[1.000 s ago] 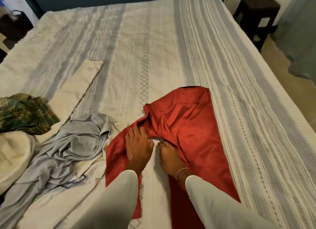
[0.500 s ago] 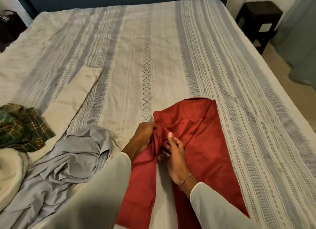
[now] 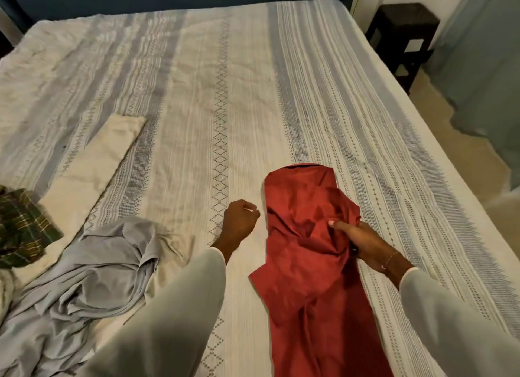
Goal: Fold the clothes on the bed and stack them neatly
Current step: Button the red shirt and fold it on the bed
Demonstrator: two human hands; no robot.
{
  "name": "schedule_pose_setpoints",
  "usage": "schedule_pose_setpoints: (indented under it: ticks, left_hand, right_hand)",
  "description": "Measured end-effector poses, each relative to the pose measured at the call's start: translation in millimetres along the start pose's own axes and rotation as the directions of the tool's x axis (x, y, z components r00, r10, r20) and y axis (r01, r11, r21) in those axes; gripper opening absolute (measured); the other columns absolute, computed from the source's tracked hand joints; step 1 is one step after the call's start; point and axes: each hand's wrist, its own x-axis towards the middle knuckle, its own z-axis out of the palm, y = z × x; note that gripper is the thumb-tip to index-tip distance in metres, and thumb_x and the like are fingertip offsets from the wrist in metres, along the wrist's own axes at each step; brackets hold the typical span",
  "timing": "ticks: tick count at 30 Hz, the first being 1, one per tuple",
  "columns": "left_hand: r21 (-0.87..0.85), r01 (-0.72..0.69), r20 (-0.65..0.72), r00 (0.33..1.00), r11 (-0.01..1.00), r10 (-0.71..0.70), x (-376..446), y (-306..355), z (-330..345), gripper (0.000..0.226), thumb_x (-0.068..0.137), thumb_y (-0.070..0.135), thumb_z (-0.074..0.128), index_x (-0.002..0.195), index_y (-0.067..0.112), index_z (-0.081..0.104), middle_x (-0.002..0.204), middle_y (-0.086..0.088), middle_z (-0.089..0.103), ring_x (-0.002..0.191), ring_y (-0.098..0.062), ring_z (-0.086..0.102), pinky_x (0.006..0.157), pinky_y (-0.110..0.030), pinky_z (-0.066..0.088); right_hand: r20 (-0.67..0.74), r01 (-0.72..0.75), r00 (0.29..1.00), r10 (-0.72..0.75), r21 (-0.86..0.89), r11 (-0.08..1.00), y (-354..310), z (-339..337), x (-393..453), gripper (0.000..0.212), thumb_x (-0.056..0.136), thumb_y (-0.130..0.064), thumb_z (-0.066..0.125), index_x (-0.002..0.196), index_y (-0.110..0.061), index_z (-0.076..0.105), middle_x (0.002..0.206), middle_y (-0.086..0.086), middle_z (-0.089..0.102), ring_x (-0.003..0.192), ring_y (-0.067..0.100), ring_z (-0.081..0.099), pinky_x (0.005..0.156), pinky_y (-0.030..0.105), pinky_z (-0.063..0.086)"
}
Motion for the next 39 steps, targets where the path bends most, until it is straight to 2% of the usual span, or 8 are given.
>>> schedule_pose_setpoints:
  ticks: [5,9,15,21,25,29,34,39]
  left_hand:
    - [0.113,0.077,0.084,0.993,0.991,-0.087,8.3,-27.4,21.9,0.043,0.075,0.044,0.082,0.104,0.021,0.06,0.109,-0.008,0.07,0.099,-0.027,0.069,0.091,-0.045,0.058]
    - [0.102,0.033,0.108,0.993,0.994,-0.044,7.0,-18.8,32.1,0.045,0.074,0.042,0.084,0.087,0.0,0.073,0.085,-0.016,0.075,0.072,-0.025,0.069,0.074,-0.042,0.059]
    - [0.092,0.076,0.188,0.978,0.993,-0.092,7.1,-26.0,35.8,0.032,0.079,0.026,0.085,0.074,-0.003,0.072,0.058,-0.011,0.067,0.049,-0.017,0.058,0.054,-0.024,0.046]
    - [-0.098,0.097,0.221,0.972,0.99,-0.074,2.1,-39.9,28.8,0.019,0.084,0.007,0.08,0.09,-0.008,0.07,0.066,-0.009,0.063,0.055,-0.012,0.056,0.051,-0.016,0.048]
    - [-0.175,0.096,0.219,0.974,0.98,-0.056,0.5,-47.6,27.8,0.013,0.084,0.01,0.08,0.081,0.003,0.069,0.068,-0.007,0.065,0.062,-0.013,0.059,0.056,-0.017,0.051]
    - [-0.241,0.114,0.225,0.973,0.964,-0.058,0.3,-50.3,28.5,0.014,0.085,0.013,0.08,0.084,0.005,0.069,0.074,-0.007,0.067,0.068,-0.014,0.06,0.059,-0.017,0.051]
    - [-0.324,0.13,0.254,0.966,0.937,-0.046,-0.6,-52.9,27.3,0.01,0.093,0.018,0.072,0.089,0.01,0.066,0.083,-0.005,0.068,0.077,-0.015,0.062,0.067,-0.021,0.055]
    - [-0.356,0.124,0.272,0.962,0.926,-0.024,1.3,-61.6,25.9,0.019,0.098,0.022,0.066,0.105,0.004,0.067,0.092,-0.006,0.07,0.086,-0.019,0.065,0.079,-0.029,0.057]
  right_hand:
    - [-0.298,0.083,0.913,-0.277,-0.53,0.844,0.7,7.3,27.1,0.086,0.072,-0.06,0.08,0.132,-0.005,0.052,0.128,0.02,0.063,0.116,0.039,0.062,0.097,0.046,0.052]
    - [-0.171,0.205,0.653,-0.738,-0.898,0.39,-14.5,38.4,14.6,0.085,0.074,-0.058,0.076,0.134,-0.008,0.043,0.127,0.022,0.052,0.115,0.043,0.051,0.086,0.053,0.048]
    - [0.191,0.223,0.918,-0.349,-0.973,0.055,2.0,65.1,-2.2,0.109,0.046,-0.086,0.074,0.131,-0.025,0.044,0.129,0.011,0.05,0.119,0.036,0.051,0.095,0.045,0.046]
    - [0.621,0.629,0.777,-0.105,-0.768,0.117,-36.5,19.8,17.1,0.021,0.08,-0.014,0.079,0.101,-0.015,0.076,0.077,-0.011,0.066,0.069,0.003,0.058,0.071,0.02,0.038]
    - [0.225,0.223,0.974,0.02,-0.939,-0.264,-86.0,-16.0,29.4,0.043,0.093,-0.039,0.065,0.135,-0.031,0.062,0.122,0.005,0.069,0.114,0.025,0.064,0.107,0.038,0.042]
    - [-0.143,-0.116,0.99,0.008,-0.838,-0.533,-122.1,0.3,24.4,0.064,0.095,-0.07,0.04,0.145,-0.031,0.05,0.152,0.003,0.049,0.149,0.032,0.032,0.119,0.065,0.006]
    - [0.414,0.389,0.871,-0.263,-0.91,-0.144,-121.5,62.2,48.1,0.055,0.092,-0.053,0.049,0.132,-0.017,0.059,0.134,0.012,0.061,0.124,0.034,0.057,0.103,0.044,0.046]
    - [0.39,0.534,0.766,-0.511,-0.829,0.167,-121.8,129.6,76.6,0.057,0.095,-0.058,0.055,0.126,-0.011,0.06,0.121,0.011,0.065,0.115,0.034,0.057,0.097,0.045,0.047]
